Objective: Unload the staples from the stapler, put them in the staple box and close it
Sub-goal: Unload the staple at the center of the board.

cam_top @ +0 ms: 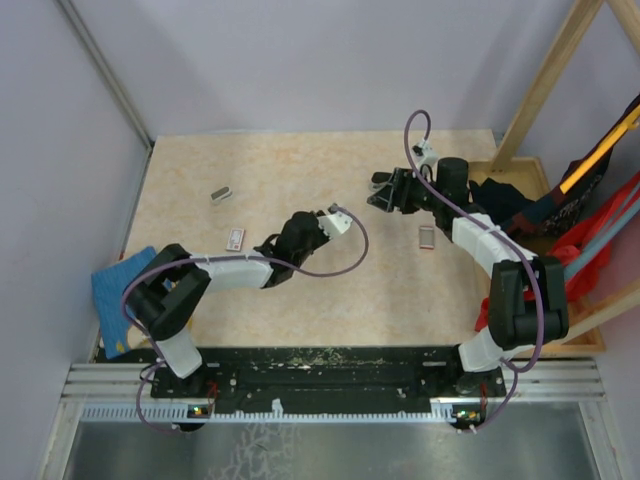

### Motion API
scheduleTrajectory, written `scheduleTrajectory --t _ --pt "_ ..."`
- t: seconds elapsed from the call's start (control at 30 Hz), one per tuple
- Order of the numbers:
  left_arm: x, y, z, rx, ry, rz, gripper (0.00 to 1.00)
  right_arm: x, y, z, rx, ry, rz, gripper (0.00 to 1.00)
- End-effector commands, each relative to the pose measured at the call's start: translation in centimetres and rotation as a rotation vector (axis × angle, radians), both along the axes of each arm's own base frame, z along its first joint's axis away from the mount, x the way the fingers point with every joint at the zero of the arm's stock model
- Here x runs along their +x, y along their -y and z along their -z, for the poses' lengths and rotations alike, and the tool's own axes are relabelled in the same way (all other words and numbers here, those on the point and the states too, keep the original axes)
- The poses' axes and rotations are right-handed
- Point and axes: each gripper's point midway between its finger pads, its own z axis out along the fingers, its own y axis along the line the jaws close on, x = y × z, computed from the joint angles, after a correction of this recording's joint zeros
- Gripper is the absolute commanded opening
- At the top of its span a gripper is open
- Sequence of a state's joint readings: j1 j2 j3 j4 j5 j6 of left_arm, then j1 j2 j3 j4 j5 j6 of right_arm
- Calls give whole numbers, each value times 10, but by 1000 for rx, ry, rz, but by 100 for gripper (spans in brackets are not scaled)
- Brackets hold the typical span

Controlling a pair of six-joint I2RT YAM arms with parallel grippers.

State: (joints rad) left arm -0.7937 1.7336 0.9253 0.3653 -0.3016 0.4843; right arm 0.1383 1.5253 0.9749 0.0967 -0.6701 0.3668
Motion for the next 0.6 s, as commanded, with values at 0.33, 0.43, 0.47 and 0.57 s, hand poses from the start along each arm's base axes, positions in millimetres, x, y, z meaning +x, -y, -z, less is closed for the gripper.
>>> scheduleTrajectory --t 0.33,0.43,0.47,0.57 --pt "-34 3 -63 -51 588 -100 13 10 8 -10 -10 56 24 68" --pt "-39 9 -56 -38 588 -88 12 9 8 -12 -8 59 22 68" --pt "-39 10 -55 -36 588 -87 12 9 8 -13 -7 62 22 68" --pt "-40 8 -58 -49 594 -92 11 9 9 -14 -5 67 21 68"
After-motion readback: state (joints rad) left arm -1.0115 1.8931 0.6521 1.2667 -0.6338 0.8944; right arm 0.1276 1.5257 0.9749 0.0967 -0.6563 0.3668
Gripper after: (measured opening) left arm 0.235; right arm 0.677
